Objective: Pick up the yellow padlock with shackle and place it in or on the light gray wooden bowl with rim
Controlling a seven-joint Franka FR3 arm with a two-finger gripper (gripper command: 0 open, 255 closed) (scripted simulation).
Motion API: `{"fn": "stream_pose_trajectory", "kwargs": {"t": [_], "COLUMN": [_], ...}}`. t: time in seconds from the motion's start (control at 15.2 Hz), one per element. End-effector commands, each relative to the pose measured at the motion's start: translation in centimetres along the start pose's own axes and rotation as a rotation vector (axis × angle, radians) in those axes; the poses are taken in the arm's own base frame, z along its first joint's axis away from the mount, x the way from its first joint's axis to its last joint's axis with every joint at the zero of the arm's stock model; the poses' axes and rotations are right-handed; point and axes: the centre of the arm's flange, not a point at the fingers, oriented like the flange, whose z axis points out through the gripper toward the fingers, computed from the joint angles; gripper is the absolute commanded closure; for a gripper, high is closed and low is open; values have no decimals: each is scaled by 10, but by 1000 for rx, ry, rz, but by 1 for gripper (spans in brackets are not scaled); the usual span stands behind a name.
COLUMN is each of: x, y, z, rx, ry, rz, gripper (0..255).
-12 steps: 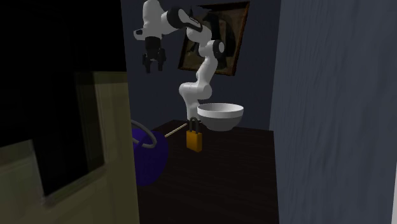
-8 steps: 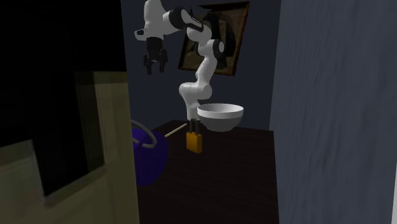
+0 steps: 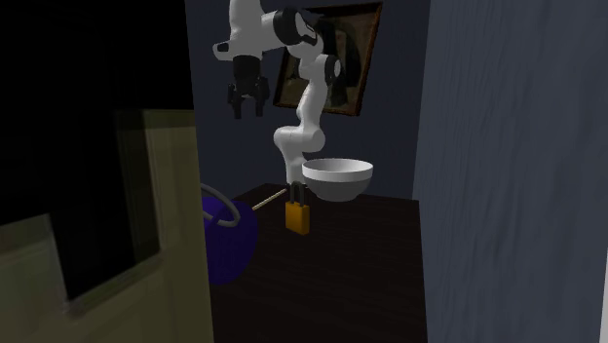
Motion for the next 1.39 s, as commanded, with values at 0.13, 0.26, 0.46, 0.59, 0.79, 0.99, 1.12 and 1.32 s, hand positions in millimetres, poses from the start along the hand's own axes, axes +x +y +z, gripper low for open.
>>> {"fn": "stream_pose_trajectory", "kwargs": {"t": [0.13,0.26,0.46,0.59,0.79,0.99,1.12,1.32], "x": [22,32,48,59,75,92,103,119], "y": [-48,-72,-107,-131,-166,-201,-224,-258], "z": [20,29,43,53,67,83,93,109], "rx": [-13,-21,-31,-39,-49,-60,-67,-78], "ry": [-8,-12,-18,-22,-29,-35,-39,-45], "rz": [9,13,19,23,28,34,38,44], "gripper": [0,0,0,0,0,0,0,0]}}
